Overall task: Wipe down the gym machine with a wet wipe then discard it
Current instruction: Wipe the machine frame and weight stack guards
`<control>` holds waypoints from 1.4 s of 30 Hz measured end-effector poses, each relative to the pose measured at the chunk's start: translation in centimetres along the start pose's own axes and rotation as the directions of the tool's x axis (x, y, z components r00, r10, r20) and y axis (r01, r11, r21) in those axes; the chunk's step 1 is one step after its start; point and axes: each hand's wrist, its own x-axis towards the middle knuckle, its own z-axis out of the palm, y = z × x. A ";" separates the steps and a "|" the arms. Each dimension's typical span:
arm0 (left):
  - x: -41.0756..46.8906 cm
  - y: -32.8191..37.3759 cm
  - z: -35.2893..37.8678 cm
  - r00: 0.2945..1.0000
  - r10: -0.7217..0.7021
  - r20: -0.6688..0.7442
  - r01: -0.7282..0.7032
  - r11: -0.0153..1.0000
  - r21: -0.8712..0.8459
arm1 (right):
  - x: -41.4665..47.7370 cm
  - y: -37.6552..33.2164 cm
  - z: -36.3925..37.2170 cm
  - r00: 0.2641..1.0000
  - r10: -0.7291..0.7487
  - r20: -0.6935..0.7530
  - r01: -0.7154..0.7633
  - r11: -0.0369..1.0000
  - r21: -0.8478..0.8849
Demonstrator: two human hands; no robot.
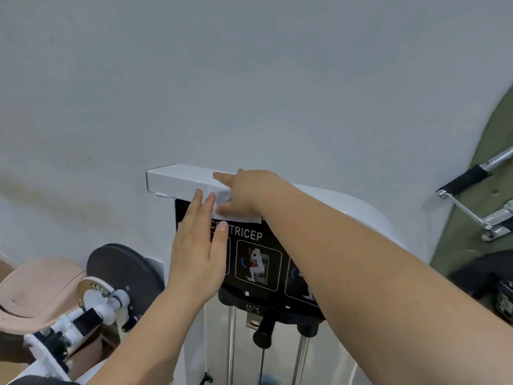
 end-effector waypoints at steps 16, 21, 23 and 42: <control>-4.8 11.6 11.1 0.952 0.305 0.021 -0.306 0.946 0.109 | -20.8 14.8 11.2 0.857 0.153 -0.491 0.047 0.928 0.371; -7.8 15.3 13.6 0.943 0.321 0.087 -0.333 0.921 0.202 | -24.1 15.7 17.6 0.809 0.236 -0.539 0.141 0.811 0.567; -9.2 16.4 14.3 0.940 0.315 0.130 -0.338 0.912 0.231 | -25.5 15.5 20.0 0.799 0.258 -0.544 0.166 0.774 0.611; -10.9 20.2 14.7 0.959 0.146 0.243 -0.203 0.952 0.230 | -25.4 16.4 22.6 0.856 0.272 -0.439 0.265 0.498 0.826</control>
